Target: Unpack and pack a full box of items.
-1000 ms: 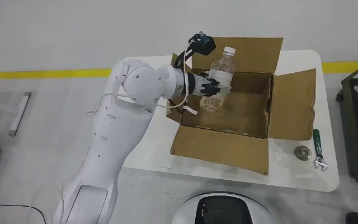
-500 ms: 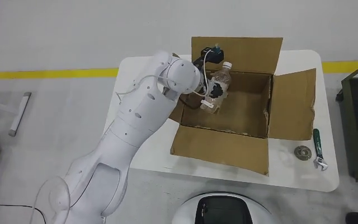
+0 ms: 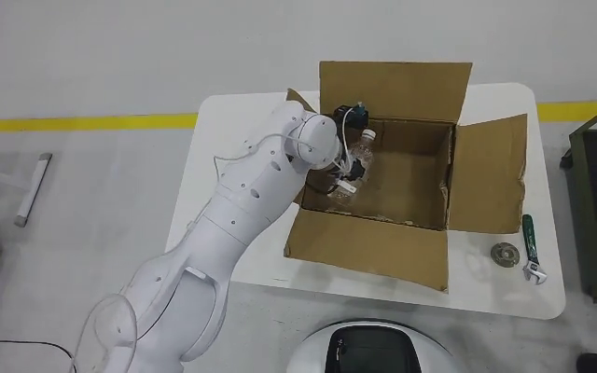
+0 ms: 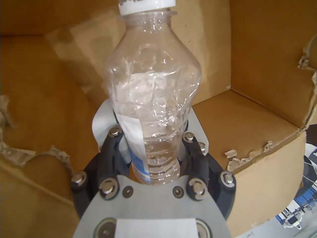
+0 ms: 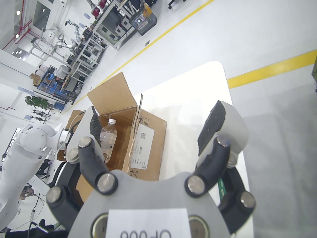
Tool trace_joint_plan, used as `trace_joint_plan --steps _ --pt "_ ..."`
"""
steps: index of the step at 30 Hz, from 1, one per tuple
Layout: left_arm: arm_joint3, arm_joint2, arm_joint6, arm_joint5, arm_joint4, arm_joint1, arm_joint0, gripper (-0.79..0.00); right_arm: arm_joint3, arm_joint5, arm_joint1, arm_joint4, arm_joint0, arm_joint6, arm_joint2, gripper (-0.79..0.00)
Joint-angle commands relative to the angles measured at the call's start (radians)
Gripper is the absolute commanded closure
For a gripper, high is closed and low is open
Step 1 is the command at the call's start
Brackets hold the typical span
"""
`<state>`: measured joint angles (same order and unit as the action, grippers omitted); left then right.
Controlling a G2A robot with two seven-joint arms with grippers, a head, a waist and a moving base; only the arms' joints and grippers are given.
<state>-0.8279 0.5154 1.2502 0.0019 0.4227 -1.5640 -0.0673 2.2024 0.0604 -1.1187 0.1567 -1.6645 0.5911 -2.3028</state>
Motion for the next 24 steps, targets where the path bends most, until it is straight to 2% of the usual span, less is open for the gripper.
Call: trace_joint_plan --steps 1,18,20,21,24 --pt "0.02 -0.004 -0.005 0.008 -0.007 -0.008 -0.005 0.0 0.004 -0.002 0.0 -0.011 0.0 -0.002 -0.004 -0.785" --pt "0.169 -0.039 -0.031 0.011 0.011 -0.076 0.01 -0.003 0.034 -0.017 0.003 -0.062 -0.03 0.001 -0.036 -0.785" --pt "0.187 -0.037 -0.032 0.019 0.001 -0.083 0.006 -0.311 0.037 -0.019 0.003 -0.064 -0.035 0.0 -0.037 -0.785" --pt "0.195 -0.037 -0.031 0.019 -0.001 -0.087 0.004 -0.785 0.037 -0.021 0.003 -0.066 -0.038 0.0 -0.037 -0.785" --pt "0.219 -0.036 -0.038 0.018 -0.004 -0.095 0.0 -0.785 0.038 -0.027 0.003 -0.066 -0.045 0.004 -0.037 -0.785"
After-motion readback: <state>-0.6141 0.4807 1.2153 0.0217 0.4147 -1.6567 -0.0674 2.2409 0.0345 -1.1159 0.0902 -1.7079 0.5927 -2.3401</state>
